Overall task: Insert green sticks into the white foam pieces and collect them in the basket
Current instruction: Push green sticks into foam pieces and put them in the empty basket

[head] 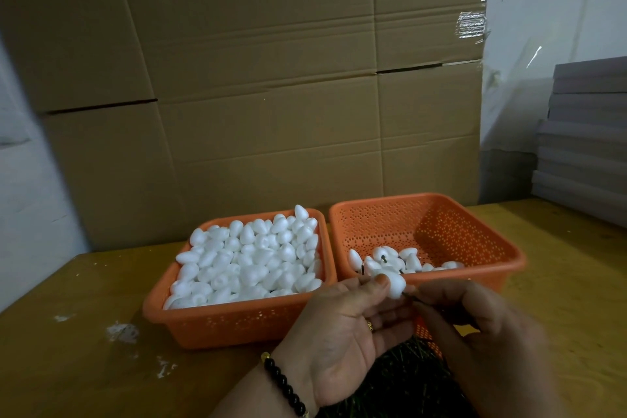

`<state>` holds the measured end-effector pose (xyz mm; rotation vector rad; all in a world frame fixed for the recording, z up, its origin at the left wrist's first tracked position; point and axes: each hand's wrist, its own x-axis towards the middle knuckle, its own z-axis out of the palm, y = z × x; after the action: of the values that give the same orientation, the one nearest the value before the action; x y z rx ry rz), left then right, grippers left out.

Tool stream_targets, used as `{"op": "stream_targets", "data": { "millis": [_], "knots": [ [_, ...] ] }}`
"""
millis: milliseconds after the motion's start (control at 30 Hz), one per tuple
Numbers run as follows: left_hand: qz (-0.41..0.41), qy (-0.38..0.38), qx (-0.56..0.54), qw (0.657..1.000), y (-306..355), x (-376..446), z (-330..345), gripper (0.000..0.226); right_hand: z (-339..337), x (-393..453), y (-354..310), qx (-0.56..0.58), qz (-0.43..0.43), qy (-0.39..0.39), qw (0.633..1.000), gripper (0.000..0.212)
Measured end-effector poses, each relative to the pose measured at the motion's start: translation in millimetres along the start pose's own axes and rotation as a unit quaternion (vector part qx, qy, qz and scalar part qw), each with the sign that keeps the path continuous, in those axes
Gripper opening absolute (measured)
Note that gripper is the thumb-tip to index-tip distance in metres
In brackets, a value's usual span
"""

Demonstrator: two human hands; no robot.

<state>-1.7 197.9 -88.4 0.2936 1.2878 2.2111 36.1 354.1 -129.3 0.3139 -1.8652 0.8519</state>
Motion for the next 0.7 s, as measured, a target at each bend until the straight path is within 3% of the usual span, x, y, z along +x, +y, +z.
{"op": "stream_targets", "data": {
  "millis": [700],
  "knots": [
    [-0.016,0.006,-0.017,1.0,-6.2,2.7,-0.3,0.015,3.3,2.9,-0.2,-0.058,-0.015,0.011,0.998,0.012]
  ]
}}
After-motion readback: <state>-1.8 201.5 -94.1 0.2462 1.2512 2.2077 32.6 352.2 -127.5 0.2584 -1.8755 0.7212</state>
